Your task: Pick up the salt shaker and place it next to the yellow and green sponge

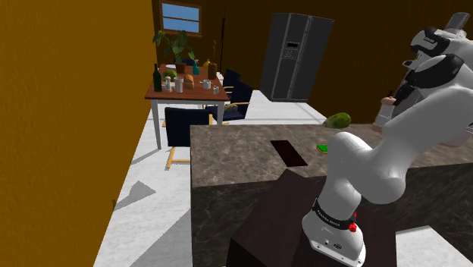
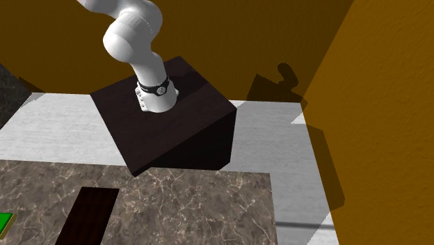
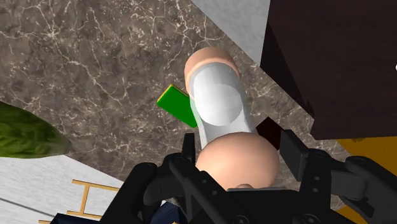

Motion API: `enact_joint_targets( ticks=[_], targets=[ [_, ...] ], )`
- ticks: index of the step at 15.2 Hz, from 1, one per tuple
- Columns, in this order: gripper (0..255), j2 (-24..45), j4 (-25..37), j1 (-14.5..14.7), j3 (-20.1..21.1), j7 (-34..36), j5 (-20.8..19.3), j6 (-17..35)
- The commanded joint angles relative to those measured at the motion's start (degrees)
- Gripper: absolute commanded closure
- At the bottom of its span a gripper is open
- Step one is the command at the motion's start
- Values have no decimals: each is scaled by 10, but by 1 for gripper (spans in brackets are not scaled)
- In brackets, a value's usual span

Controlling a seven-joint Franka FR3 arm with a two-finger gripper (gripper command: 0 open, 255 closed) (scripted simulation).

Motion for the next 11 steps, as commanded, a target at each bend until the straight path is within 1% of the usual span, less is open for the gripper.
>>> enact_joint_targets(
  ticks=[1, 6, 11],
  targets=[
    [255, -3, -10, -5, -2, -3, -3, 11],
    [255, -3, -65, -30, 2, -1, -2, 53],
    [255, -6, -110, -48, 3, 1, -5, 91]
  ],
)
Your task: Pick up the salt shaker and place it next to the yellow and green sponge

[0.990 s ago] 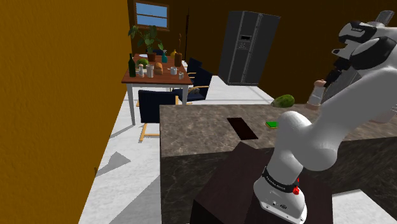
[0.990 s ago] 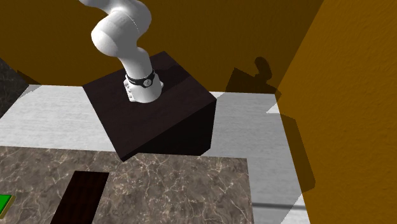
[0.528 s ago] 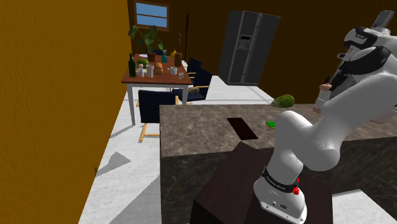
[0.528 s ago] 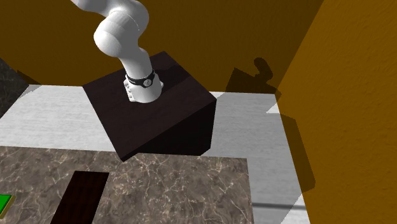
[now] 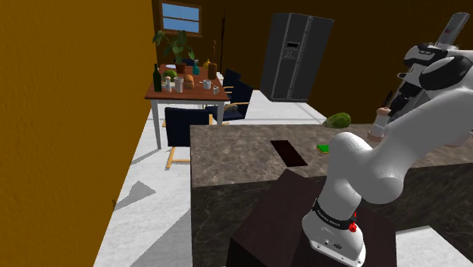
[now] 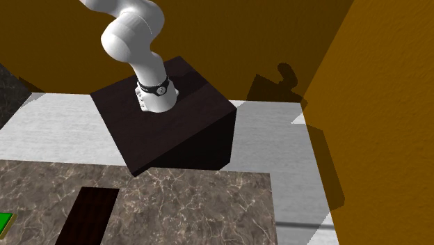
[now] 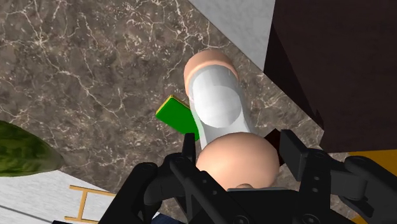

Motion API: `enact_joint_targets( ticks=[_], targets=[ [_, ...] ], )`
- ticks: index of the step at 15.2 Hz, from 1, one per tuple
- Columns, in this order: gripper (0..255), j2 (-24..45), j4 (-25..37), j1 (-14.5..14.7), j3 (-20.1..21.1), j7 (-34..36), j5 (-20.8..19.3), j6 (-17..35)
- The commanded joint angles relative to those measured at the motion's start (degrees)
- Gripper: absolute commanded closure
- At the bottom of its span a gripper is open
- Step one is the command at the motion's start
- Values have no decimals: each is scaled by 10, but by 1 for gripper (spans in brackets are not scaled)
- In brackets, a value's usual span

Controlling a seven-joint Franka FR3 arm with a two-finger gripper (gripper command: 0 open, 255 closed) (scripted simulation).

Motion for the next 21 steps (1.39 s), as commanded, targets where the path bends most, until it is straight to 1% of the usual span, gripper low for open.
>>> enact_joint_targets(
  ticks=[1, 10, 21],
  targets=[
    [255, -2, -14, -4, -1, 1, -2, 14],
    [255, -15, -77, -22, -8, 5, -15, 75],
    [255, -41, -131, -27, -28, 12, -38, 142]
  ],
)
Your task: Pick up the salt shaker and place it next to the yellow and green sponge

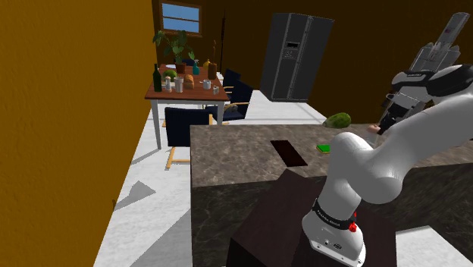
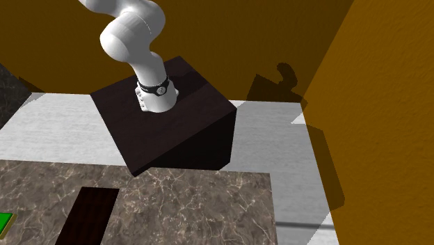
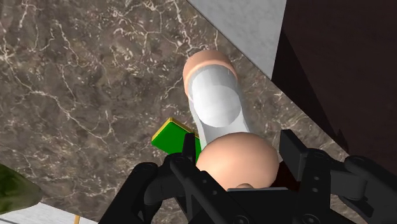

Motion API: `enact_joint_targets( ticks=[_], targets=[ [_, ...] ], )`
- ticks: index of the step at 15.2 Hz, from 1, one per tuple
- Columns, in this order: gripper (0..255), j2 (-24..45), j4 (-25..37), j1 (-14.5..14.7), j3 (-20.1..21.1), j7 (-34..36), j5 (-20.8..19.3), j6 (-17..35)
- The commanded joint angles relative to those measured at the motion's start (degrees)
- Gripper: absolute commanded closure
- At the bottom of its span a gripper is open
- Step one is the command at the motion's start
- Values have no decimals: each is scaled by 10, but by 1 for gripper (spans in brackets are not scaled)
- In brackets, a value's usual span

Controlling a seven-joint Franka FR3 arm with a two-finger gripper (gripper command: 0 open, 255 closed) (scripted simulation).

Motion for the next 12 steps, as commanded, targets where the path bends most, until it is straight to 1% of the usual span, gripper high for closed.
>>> enact_joint_targets(
  ticks=[1, 12],
  targets=[
    [255, -5, -9, 0, -4, 1, -5, 13],
    [255, -39, -42, 8, -34, 9, -34, 71]
  ],
)
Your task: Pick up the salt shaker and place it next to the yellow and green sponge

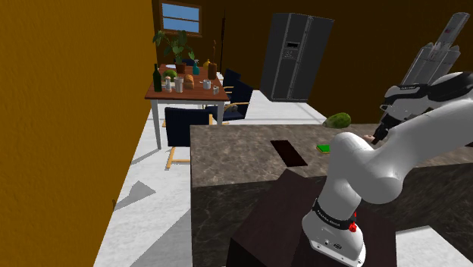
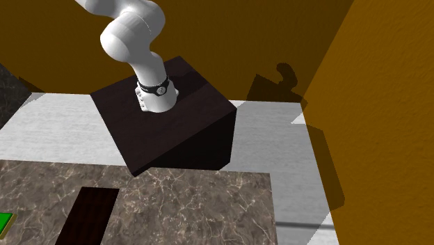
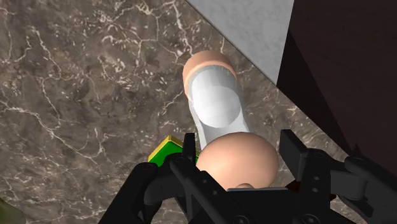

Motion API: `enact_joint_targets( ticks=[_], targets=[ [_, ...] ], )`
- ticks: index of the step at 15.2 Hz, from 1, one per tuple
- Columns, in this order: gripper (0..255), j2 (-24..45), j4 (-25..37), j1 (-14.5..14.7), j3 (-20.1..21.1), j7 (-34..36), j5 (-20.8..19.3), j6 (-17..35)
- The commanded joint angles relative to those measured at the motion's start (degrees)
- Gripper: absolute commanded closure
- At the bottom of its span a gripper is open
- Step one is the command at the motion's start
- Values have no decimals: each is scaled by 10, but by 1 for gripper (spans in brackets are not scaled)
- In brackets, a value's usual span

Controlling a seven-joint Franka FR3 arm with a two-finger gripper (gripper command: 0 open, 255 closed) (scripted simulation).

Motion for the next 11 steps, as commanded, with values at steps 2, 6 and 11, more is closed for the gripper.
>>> enact_joint_targets(
  ticks=[2, 6, 11],
  targets=[
    [255, -13, -6, 5, -11, 2, -11, 18],
    [255, -13, -6, 5, -11, 2, -11, 18],
    [0, -13, -6, 5, -11, 2, -11, 18]
  ],
)
